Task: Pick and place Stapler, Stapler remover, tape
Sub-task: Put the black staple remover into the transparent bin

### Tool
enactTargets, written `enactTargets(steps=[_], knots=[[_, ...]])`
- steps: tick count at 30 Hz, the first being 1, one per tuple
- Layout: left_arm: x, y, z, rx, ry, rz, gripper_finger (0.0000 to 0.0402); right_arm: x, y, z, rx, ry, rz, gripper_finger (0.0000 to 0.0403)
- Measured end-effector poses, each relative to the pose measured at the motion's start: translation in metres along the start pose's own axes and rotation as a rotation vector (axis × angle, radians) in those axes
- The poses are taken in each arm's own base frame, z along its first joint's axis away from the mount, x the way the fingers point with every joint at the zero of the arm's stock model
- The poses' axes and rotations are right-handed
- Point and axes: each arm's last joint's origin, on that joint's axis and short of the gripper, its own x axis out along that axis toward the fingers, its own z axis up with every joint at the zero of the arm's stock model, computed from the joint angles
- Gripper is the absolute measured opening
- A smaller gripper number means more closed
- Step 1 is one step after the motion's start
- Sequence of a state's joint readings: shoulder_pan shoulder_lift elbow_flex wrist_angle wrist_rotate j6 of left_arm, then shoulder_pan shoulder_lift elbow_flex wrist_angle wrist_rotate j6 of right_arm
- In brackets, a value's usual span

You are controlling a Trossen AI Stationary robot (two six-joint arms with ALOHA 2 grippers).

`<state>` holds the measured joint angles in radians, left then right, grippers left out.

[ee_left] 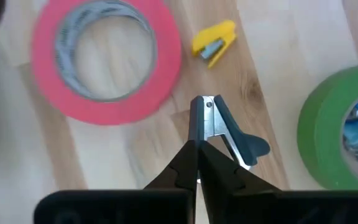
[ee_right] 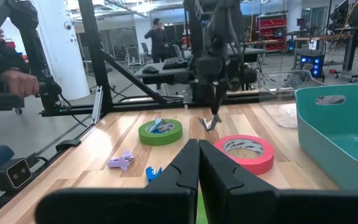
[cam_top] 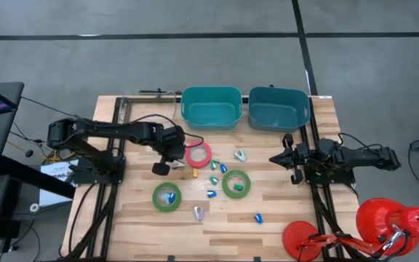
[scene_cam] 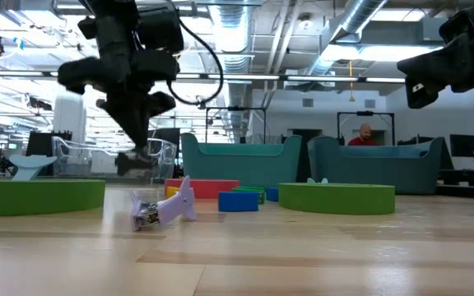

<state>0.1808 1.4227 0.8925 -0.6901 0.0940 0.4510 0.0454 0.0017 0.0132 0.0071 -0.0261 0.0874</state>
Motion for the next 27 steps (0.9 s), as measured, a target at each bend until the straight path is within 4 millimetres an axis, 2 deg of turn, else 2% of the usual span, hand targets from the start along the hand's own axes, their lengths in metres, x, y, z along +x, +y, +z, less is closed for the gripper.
enactTargets(steps=[9, 19, 27], knots=[[-0.032, 0.009, -0.007, -0.094, -0.100, 0.077, 0.0003, 0.000, 0.000, 0.000, 0.000, 0.001, 0.000, 0.0000], [-0.042, 0.015, -0.010, -0.133, -0.103, 0.136, 0.0003, 0.000, 0.000, 0.000, 0.000, 0.001, 0.000, 0.0000], [-0.079, 0.048, -0.003, -0.230, -0.188, 0.238, 0.0003, 0.000, 0.000, 0.000, 0.000, 0.000, 0.000, 0.0000]])
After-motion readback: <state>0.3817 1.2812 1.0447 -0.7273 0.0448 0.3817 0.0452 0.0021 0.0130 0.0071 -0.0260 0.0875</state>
